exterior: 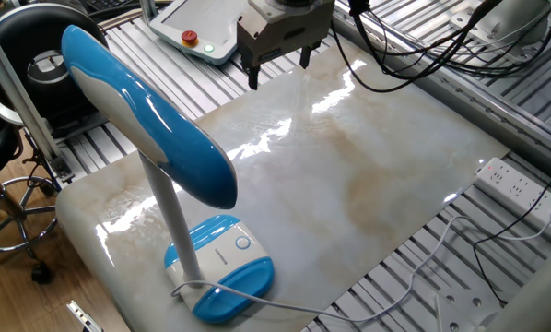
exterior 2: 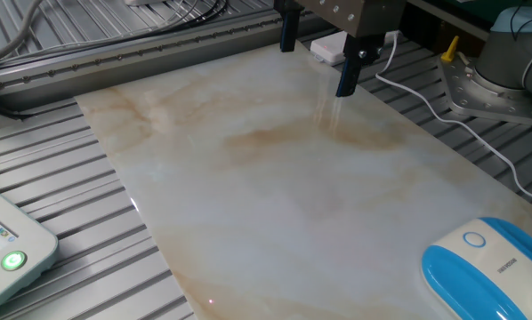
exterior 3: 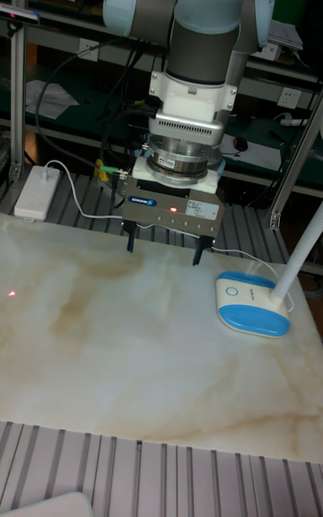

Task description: Turn on the desk lamp by pressing the button

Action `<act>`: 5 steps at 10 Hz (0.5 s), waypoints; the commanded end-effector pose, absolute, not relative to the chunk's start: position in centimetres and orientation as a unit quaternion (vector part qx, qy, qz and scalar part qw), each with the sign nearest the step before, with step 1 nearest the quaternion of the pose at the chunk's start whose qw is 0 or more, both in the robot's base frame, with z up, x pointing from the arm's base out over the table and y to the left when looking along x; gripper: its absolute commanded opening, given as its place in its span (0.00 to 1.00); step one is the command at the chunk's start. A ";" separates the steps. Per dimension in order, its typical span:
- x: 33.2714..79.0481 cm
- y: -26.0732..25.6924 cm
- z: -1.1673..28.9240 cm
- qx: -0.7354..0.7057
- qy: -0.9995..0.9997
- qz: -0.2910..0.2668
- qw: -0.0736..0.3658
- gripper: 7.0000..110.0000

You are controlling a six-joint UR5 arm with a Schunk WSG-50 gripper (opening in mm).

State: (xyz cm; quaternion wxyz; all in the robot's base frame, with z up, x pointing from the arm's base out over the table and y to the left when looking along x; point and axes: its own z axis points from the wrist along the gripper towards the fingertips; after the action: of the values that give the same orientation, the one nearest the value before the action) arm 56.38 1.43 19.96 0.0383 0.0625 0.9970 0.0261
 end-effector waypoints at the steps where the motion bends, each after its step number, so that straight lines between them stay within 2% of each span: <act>1: 57.0 2.0 20.1 0.067 0.996 0.038 0.050 0.00; 5: 56.9 2.0 20.1 0.071 0.996 0.039 0.048 0.00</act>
State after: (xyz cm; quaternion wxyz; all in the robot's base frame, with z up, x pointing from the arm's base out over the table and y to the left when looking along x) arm 56.81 1.72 19.98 0.0464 0.0676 0.9961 0.0318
